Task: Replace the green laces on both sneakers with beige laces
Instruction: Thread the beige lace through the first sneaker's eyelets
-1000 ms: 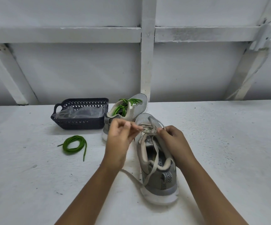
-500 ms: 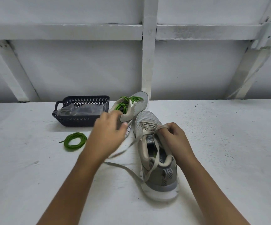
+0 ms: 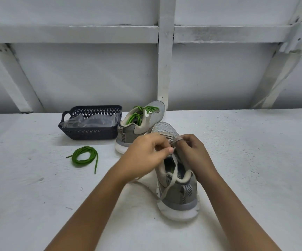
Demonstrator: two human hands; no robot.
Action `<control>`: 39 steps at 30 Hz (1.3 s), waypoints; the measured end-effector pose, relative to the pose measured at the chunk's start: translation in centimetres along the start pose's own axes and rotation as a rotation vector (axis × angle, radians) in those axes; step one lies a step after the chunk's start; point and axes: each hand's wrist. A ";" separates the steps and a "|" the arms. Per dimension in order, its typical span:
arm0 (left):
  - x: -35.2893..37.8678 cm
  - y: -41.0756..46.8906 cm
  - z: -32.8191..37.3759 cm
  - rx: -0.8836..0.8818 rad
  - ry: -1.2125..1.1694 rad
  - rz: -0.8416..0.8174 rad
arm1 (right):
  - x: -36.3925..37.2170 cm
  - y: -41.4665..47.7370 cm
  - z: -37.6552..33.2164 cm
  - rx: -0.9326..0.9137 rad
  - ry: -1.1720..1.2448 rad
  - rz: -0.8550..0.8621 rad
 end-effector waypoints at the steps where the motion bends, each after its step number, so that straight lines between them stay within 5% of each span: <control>1: -0.6 -0.2 0.2 -0.002 -0.082 -0.081 | 0.0 0.0 0.0 0.000 -0.003 -0.004; 11: -1.9 -1.3 0.1 -0.008 -0.606 -0.305 | 0.0 0.3 0.3 -0.037 -0.010 -0.023; 17: -2.0 -1.6 0.4 0.060 -0.594 -0.399 | -0.1 0.4 0.5 -0.055 -0.019 -0.042; 31: -3.0 -1.6 2.5 -0.117 -0.077 -0.675 | -0.1 0.3 0.4 -0.010 0.019 -0.033; 36: -3.6 -1.6 1.8 0.017 0.193 -0.456 | -0.1 0.2 0.3 0.004 0.033 -0.032; 39: -5.0 -1.6 1.0 0.005 0.124 -0.333 | -0.1 0.0 0.3 -0.001 0.031 -0.028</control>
Point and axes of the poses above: each hand's wrist, its own y-axis towards the middle knuckle, its own x-axis out of the palm, z = x × y, and after that the axes turned 14 degrees about y, right-handed
